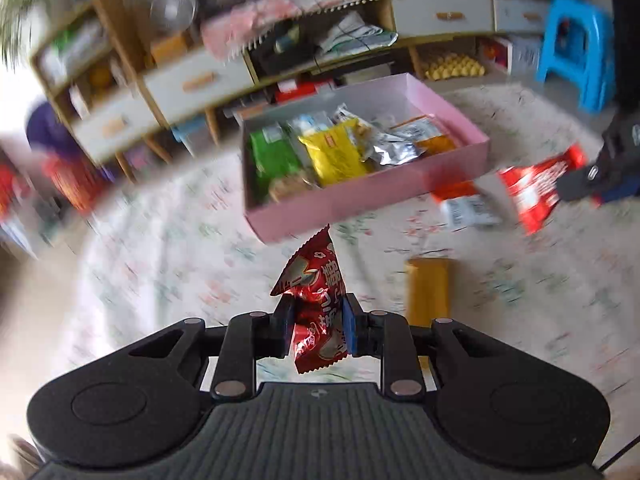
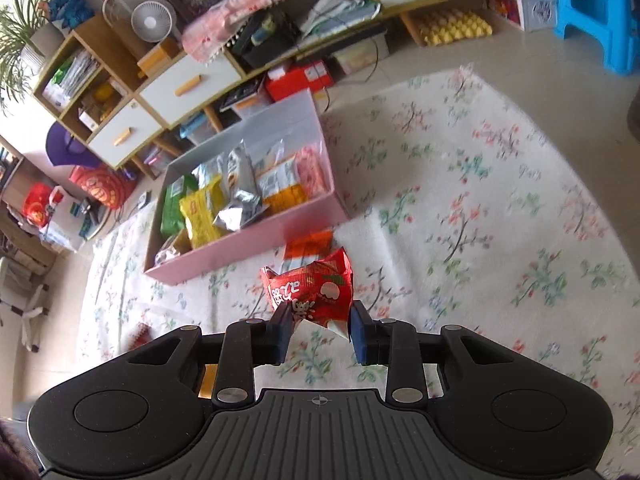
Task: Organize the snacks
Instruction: 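Carry both red snacks over the pink box and open both tools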
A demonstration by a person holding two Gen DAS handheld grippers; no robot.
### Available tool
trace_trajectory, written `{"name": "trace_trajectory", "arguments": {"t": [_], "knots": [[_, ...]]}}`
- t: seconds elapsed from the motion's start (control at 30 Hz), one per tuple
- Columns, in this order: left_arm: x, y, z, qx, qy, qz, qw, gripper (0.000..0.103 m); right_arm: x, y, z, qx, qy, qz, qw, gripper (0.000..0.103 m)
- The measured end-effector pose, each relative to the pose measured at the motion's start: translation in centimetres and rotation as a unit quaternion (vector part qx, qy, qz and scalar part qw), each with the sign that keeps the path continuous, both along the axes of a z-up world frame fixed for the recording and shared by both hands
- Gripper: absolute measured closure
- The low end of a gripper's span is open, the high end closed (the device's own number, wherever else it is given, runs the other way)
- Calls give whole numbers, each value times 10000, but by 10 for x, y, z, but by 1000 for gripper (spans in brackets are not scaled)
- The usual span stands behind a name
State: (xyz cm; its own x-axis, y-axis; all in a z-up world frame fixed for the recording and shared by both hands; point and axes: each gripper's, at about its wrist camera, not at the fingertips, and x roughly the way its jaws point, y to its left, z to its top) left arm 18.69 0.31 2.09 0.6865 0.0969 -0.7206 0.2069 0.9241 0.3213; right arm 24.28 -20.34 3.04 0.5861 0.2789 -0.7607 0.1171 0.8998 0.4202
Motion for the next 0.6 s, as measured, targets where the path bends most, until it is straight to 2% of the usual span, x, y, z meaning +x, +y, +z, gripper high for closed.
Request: {"name": "trace_trajectory", "arguments": {"t": [0.03, 0.07, 0.23, 0.37, 0.5, 0.6], "knots": [[0, -2, -2, 178, -38, -19, 9998, 80, 1, 0, -3, -46, 53, 2, 10000, 73], [2, -2, -2, 170, -25, -38, 9998, 80, 2, 1, -6, -75, 124, 6, 9999, 73], [5, 18, 14, -876, 108, 21, 9961, 80, 0, 1, -4, 20, 79, 19, 10000, 73], [13, 31, 19, -1279, 137, 164, 9916, 80, 1, -3, -3, 39, 91, -69, 9999, 73], [31, 67, 34, -2211, 215, 590, 9732, 80, 7, -16, -5, 181, 174, -268, 9993, 73], [41, 90, 39, -2545, 96, 844, 9633, 80, 11, -31, 1, 336, 87, -525, 9980, 73]]}}
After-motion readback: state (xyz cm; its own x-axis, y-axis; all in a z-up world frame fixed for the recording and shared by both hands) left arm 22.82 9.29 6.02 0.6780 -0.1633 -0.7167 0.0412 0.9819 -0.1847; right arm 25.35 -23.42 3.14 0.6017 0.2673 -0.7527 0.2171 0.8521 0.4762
